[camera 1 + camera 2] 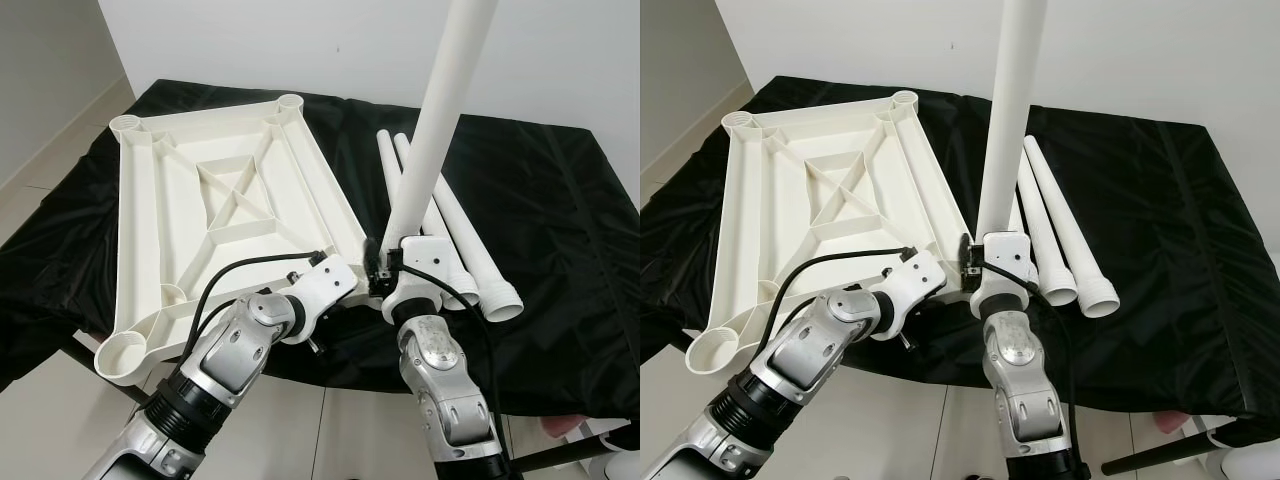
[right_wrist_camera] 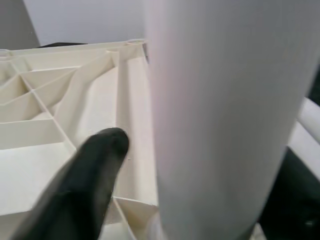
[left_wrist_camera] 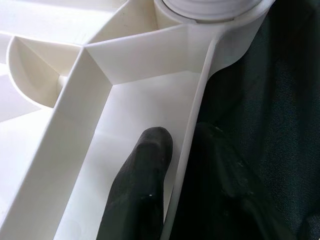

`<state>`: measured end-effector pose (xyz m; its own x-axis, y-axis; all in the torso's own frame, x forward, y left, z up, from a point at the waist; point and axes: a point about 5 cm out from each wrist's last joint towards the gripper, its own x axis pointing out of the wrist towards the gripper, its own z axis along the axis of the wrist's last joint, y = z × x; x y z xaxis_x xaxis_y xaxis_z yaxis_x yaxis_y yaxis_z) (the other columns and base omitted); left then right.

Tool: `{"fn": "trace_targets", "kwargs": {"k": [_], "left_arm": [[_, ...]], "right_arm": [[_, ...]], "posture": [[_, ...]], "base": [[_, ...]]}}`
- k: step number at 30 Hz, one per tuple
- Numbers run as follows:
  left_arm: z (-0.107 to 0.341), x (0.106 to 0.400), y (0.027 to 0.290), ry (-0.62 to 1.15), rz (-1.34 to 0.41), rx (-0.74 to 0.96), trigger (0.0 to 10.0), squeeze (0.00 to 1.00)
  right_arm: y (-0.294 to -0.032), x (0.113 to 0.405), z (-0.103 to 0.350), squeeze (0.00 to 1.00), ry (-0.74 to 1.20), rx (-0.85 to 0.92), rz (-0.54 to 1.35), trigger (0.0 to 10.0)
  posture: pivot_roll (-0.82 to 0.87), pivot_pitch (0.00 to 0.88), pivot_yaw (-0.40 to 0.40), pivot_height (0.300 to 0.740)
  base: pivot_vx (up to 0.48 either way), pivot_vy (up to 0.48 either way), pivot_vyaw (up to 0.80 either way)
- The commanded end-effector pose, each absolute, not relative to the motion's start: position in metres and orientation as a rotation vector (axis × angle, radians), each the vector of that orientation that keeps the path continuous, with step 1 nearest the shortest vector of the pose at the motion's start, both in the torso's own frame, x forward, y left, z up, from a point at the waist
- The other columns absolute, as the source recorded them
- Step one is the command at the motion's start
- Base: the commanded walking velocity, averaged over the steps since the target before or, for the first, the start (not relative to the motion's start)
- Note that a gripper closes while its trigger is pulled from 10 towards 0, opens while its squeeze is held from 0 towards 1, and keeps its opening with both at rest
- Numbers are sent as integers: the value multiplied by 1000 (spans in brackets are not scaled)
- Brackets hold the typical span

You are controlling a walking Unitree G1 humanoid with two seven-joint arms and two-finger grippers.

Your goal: Building children table

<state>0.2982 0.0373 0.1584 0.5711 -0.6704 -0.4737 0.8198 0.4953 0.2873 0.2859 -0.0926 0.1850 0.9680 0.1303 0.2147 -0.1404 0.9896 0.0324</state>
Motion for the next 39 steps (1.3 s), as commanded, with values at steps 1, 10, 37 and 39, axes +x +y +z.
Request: {"fn": "trace_targets", "kwargs": {"k": [1,10,37,39], "left_arm": [[145,294,36,379,-946,525,10000,0],[145,295,35,375,-947,523,10000,0],[146,298,34,369,-947,529,10000,0],[146,298,34,368,-949,529,10000,0]], "right_arm": [[-82,283,182,1000,-197,110,164,10000],[-100,282,183,1000,-206,88,207,10000],[-155,307,176,0,-176,-47,595,10000],[-158,309,175,0,-163,-54,660,10000]], "posture": [[-96,129,19,740],[-108,130,19,740],[-115,116,21,740],[-113,114,21,740]], "base": [[0,0,0],[0,0,0],[0,0,0],[0,0,0]]}}
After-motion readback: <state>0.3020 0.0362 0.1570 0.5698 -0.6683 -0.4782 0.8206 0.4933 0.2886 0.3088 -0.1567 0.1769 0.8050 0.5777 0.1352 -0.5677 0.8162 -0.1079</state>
